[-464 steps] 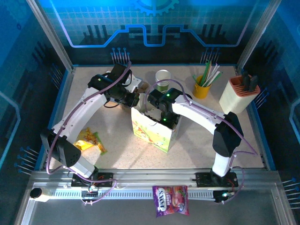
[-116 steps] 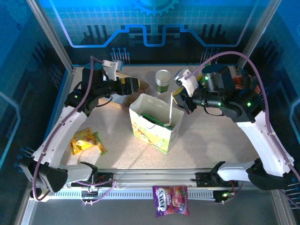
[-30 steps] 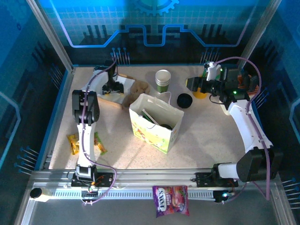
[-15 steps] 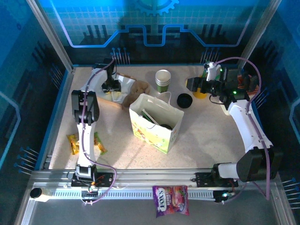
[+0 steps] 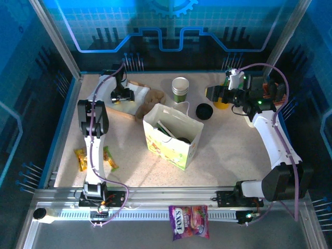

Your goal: Pack the takeout coffee

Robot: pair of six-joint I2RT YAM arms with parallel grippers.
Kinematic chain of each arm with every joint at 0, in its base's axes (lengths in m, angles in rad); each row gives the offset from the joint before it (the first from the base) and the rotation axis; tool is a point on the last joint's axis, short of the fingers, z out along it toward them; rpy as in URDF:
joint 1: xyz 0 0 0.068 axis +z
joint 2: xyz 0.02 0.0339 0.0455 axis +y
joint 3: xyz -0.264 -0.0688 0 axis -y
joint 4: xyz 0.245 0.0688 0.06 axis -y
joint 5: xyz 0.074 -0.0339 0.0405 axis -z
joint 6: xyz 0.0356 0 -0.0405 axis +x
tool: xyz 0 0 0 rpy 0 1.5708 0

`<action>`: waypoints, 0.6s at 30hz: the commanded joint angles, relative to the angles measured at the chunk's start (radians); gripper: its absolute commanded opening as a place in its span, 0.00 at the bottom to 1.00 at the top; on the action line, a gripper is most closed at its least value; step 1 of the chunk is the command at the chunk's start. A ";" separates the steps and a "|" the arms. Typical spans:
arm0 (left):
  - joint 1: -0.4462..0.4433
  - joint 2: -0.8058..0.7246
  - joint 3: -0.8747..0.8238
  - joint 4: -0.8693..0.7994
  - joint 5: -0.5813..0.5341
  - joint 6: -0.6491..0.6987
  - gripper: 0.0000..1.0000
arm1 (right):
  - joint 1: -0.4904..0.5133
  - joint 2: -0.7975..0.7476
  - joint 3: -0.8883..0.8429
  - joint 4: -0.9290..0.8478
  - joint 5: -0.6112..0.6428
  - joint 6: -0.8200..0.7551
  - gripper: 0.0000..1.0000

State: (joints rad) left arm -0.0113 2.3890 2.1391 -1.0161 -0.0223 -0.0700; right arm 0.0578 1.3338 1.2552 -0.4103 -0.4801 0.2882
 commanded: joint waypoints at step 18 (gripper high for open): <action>-0.010 0.069 0.052 -0.060 -0.011 0.029 0.56 | -0.009 0.027 -0.019 -0.016 -0.027 -0.014 0.80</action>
State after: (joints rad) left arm -0.0280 2.4268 2.1601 -1.0317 -0.0486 -0.0475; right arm 0.0578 1.3525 1.2434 -0.4183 -0.4805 0.2878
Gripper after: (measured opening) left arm 0.573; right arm 0.800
